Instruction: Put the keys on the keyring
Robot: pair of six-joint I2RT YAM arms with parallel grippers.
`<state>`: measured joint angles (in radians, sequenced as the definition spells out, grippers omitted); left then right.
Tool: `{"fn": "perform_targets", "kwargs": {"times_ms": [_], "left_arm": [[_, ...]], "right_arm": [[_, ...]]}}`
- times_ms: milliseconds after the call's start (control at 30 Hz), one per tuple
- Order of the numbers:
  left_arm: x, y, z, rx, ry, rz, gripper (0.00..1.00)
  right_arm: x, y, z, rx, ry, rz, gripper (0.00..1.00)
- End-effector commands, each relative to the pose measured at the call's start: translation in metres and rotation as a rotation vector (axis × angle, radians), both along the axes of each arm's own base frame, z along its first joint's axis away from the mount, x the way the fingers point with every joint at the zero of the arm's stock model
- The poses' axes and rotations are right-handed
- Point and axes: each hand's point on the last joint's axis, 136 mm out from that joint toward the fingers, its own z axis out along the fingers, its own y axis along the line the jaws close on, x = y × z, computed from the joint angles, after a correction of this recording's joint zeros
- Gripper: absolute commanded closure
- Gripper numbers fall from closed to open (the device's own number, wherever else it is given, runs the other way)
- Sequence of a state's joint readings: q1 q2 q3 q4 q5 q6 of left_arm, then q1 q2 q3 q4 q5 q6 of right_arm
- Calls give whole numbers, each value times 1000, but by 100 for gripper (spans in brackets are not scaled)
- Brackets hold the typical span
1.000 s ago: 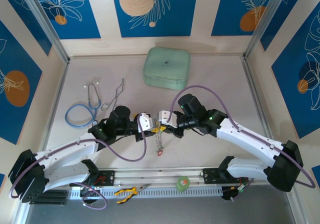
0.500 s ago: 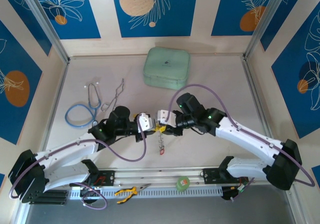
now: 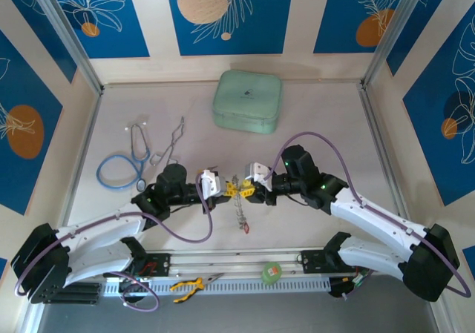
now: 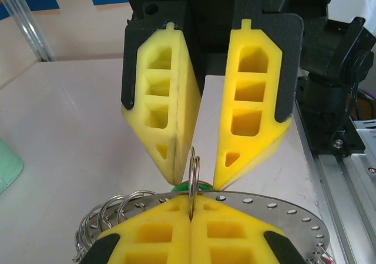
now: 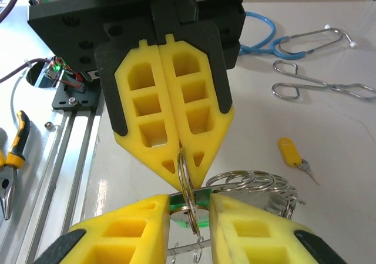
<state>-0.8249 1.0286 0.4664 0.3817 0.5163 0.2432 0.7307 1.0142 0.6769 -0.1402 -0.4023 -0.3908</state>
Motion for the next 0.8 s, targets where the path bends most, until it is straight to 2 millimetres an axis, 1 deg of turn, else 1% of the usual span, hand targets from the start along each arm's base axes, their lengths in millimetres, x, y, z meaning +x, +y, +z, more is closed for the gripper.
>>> {"fn": "perform_targets", "kwargs": {"times_ms": [0, 167, 200, 233, 267, 300, 333, 367, 433, 533, 600, 767], "left_arm": [[-9, -5, 22, -78, -35, -60, 100], [-8, -5, 21, -70, -31, -57, 100], [-7, -5, 20, -65, -32, -52, 100], [-4, -4, 18, -54, -28, -32, 99], [-1, -3, 17, -43, -24, -14, 88], [0, -3, 15, -29, -24, -8, 81], [1, -1, 13, -15, -24, 0, 72], [2, 0, 11, 1, -21, 9, 69], [2, 3, 8, 28, -22, 17, 68], [2, 4, 6, 51, -27, 13, 71], [3, 2, 7, 51, -30, 11, 72], [4, -4, 5, 48, -17, -8, 78]], "right_arm": [[-6, 3, 9, 50, 3, 32, 81], [-7, 4, 12, 65, 2, 45, 98], [-8, 4, 12, 66, 4, 52, 100], [-8, 4, 12, 65, 7, 58, 100], [-9, 3, 11, 57, 9, 60, 100], [-8, 3, 11, 49, 9, 60, 100], [-8, 2, 10, 36, 6, 58, 100], [-7, 1, 8, 18, 5, 52, 100], [-5, -2, 6, -20, -7, 45, 100], [-3, -4, 1, -83, -21, 46, 100], [-4, -4, -1, -112, -29, 58, 100], [-5, 2, 0, -156, -57, 89, 100]]}}
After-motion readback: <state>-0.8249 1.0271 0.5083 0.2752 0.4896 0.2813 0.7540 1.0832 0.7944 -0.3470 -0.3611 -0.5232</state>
